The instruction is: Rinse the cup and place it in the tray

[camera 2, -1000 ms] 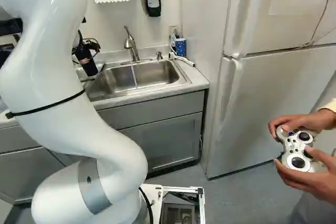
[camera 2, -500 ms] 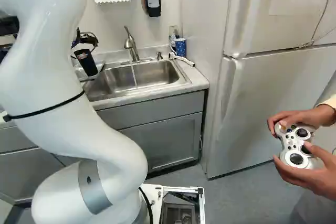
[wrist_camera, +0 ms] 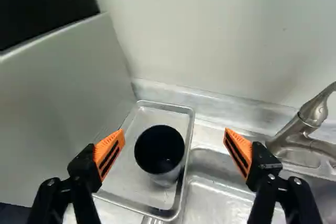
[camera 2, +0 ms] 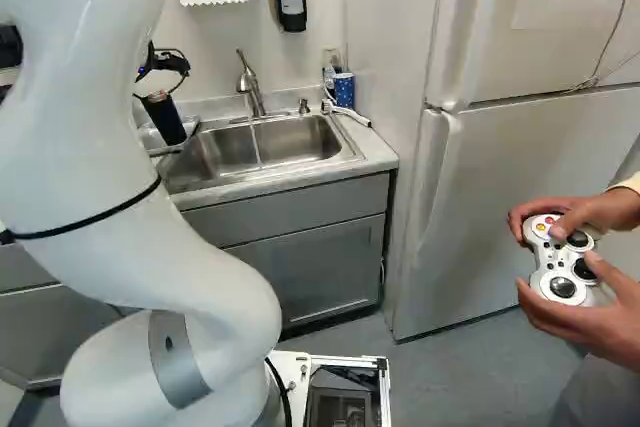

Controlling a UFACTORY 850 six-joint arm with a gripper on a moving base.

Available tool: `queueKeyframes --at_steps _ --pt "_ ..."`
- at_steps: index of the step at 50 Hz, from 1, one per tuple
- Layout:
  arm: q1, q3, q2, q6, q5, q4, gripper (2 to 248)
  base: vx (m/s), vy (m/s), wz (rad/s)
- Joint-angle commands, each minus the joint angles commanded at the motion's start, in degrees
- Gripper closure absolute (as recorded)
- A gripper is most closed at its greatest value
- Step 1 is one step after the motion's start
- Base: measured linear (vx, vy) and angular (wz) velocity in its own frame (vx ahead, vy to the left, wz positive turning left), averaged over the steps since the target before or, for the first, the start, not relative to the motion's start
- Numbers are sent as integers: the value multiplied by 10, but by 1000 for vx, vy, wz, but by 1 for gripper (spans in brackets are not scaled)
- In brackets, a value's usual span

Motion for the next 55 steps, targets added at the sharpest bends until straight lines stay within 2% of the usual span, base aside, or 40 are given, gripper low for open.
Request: queueKeyframes --at_steps 30,55 --pt "-41 39 52 0 0 0 3 0 0 0" --pt "-85 36 49 0 0 0 3 0 0 0"
